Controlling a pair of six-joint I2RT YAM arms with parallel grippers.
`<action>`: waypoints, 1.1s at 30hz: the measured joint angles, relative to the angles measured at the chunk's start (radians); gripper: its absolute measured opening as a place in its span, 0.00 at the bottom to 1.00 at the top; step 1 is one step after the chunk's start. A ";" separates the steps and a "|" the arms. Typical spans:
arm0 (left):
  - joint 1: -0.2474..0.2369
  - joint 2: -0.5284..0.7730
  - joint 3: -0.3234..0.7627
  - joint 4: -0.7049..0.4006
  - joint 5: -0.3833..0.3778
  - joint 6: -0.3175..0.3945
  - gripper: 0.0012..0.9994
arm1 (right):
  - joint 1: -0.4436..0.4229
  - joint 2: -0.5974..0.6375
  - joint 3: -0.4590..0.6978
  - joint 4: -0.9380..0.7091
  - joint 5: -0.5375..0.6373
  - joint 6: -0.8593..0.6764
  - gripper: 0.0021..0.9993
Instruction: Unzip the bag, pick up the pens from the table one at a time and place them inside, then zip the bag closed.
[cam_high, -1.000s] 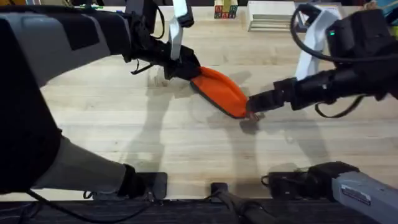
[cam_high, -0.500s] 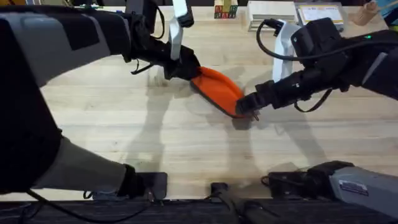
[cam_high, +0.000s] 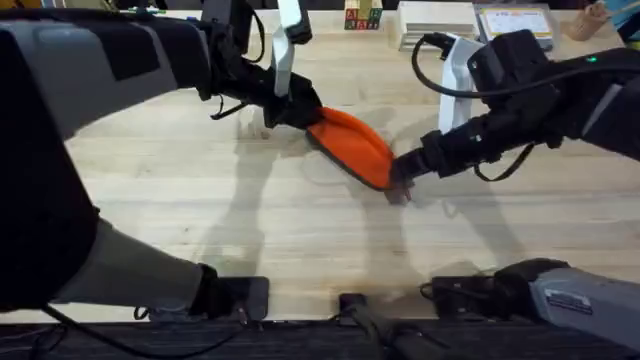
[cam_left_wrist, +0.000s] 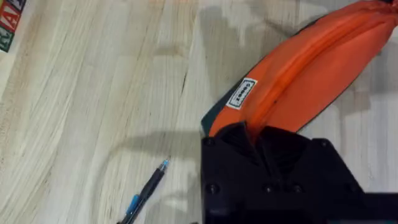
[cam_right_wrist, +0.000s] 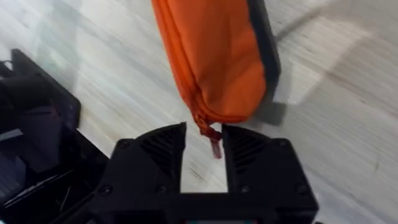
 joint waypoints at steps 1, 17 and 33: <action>0.000 0.000 0.000 0.000 0.000 0.000 0.04 | 0.000 0.000 0.000 -0.005 0.006 0.000 0.31; 0.000 0.000 0.000 0.000 0.000 0.000 0.04 | 0.001 -0.004 0.002 -0.023 0.021 0.001 0.03; 0.000 0.000 0.000 -0.001 0.001 -0.003 0.04 | 0.007 -0.084 0.080 -0.043 0.029 0.002 0.03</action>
